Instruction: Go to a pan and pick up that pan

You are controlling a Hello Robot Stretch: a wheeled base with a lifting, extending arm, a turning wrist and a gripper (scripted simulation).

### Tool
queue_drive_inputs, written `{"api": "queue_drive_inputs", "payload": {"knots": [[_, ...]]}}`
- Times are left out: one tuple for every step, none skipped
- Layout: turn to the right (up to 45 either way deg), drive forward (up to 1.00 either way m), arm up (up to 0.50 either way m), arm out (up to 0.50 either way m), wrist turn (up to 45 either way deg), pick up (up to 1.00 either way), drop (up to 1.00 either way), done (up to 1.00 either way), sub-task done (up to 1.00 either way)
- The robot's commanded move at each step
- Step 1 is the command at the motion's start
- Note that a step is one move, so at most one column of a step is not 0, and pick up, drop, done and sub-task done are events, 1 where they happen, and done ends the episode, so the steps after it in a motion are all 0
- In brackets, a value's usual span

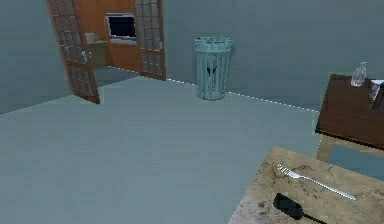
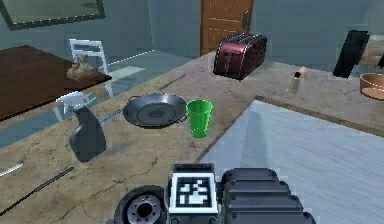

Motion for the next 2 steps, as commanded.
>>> {"api": "queue_drive_inputs", "payload": {"knots": [[0.0, 0.0, 0.0, 0.38, 0.0, 0.0, 0.0, 0.0, 0.0], [0.0, 0.0, 0.0, 0.0, 45.0, 0.0, 0.0, 0.0, 0.0]]}}
